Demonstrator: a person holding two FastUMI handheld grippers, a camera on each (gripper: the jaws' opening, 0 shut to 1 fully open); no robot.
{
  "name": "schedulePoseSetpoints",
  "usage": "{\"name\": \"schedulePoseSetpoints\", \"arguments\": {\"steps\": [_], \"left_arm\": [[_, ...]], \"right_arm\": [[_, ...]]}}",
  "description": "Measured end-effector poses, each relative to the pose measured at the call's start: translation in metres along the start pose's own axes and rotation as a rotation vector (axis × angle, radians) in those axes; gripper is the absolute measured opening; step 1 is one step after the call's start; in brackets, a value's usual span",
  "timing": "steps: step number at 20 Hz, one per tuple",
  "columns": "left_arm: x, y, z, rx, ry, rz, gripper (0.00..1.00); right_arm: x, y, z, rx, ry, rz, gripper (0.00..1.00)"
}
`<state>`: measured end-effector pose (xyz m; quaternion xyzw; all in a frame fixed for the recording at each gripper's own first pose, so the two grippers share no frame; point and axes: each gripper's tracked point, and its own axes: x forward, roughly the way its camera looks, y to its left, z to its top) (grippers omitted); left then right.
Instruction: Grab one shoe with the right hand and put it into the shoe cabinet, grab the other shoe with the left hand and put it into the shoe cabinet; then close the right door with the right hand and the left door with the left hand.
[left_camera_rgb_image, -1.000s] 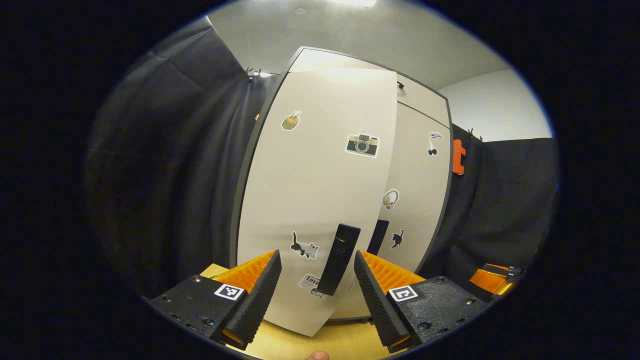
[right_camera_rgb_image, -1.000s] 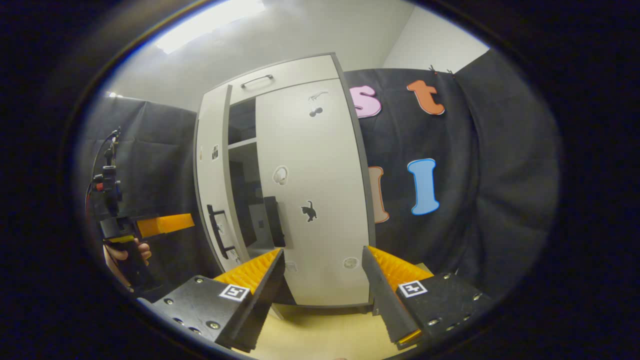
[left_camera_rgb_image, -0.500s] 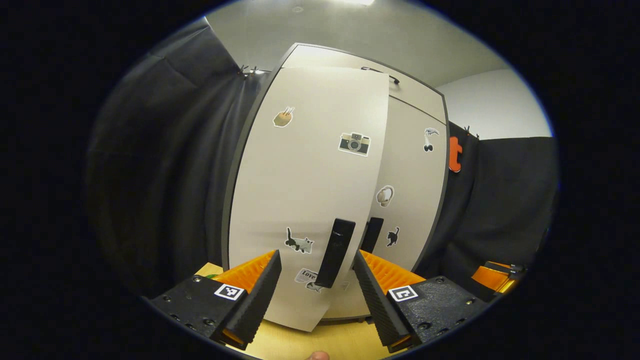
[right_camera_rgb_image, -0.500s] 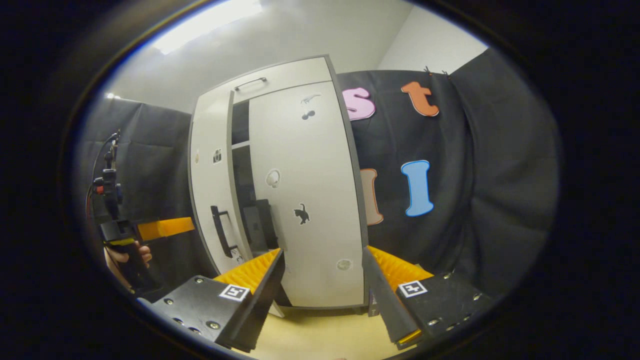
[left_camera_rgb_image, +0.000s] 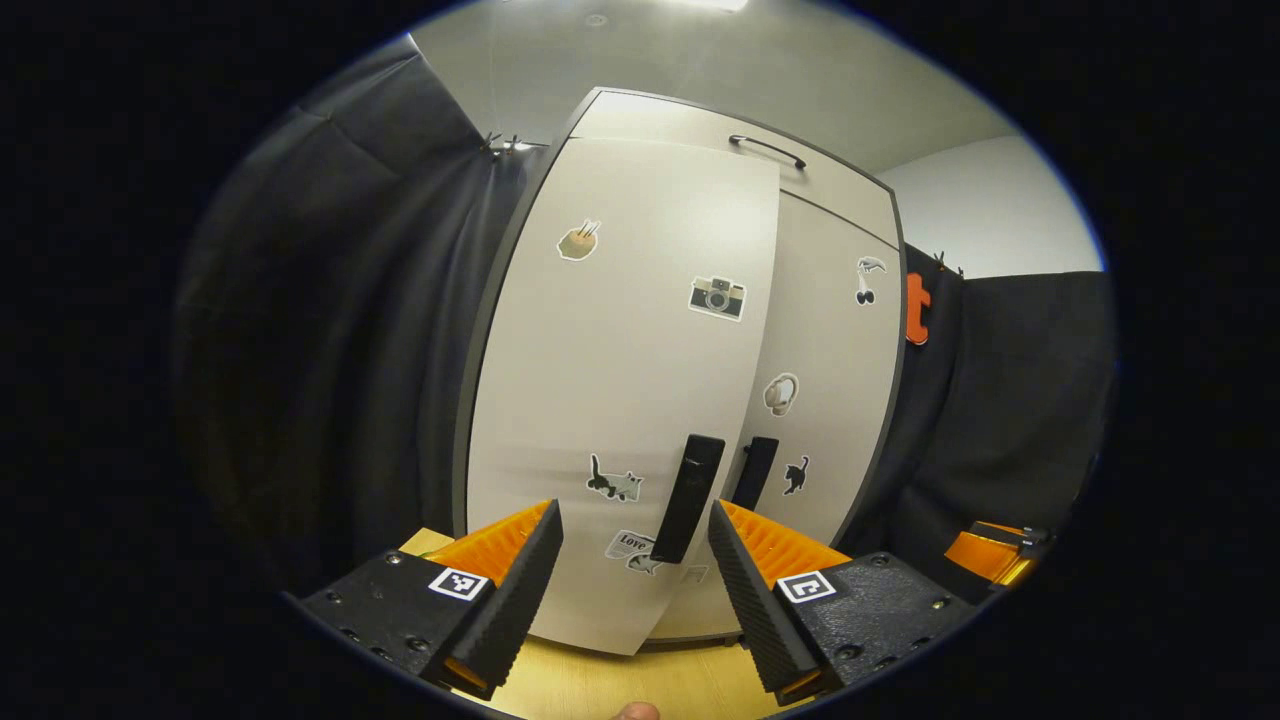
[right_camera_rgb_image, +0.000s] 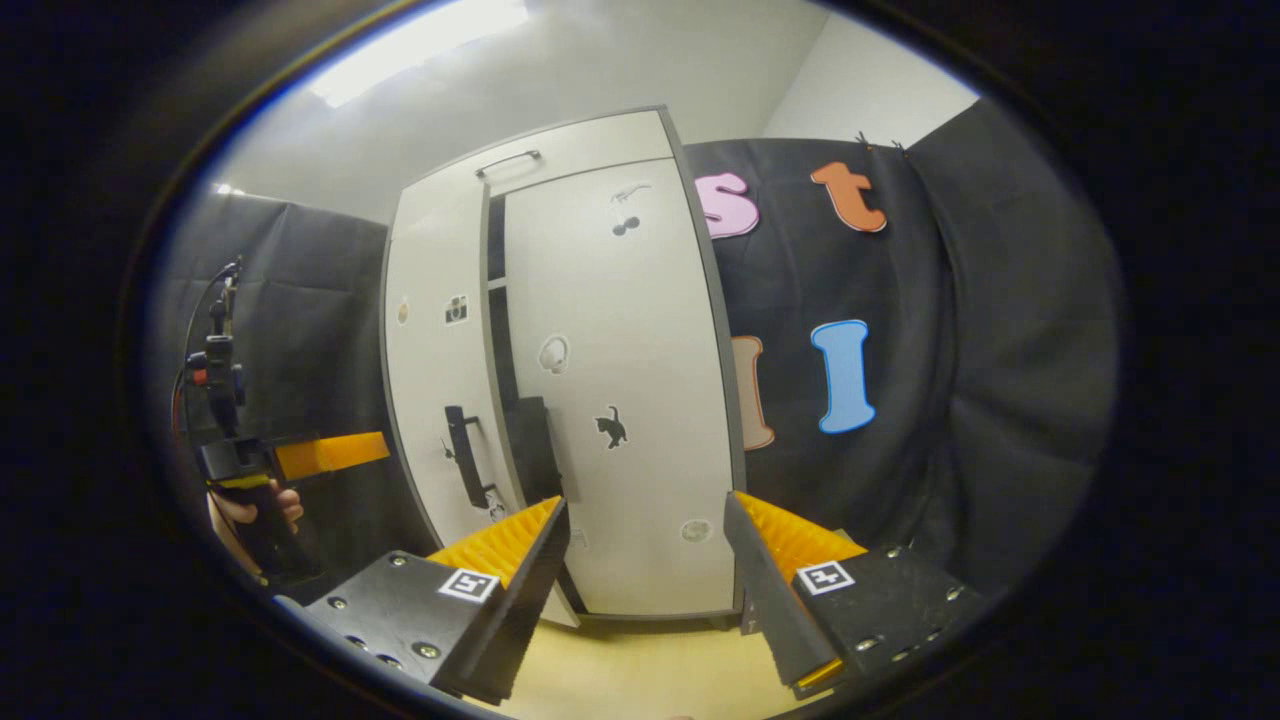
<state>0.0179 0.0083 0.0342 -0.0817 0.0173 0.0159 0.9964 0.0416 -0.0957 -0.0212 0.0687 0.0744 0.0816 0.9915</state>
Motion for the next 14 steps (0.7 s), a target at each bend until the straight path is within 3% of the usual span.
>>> {"name": "schedulePoseSetpoints", "arguments": {"steps": [14], "left_arm": [[0.0014, 0.0024, -0.0024, 0.012, 0.004, 0.010, 0.90]], "right_arm": [[0.0020, -0.0042, 0.0003, 0.012, 0.002, -0.015, 0.93]]}}
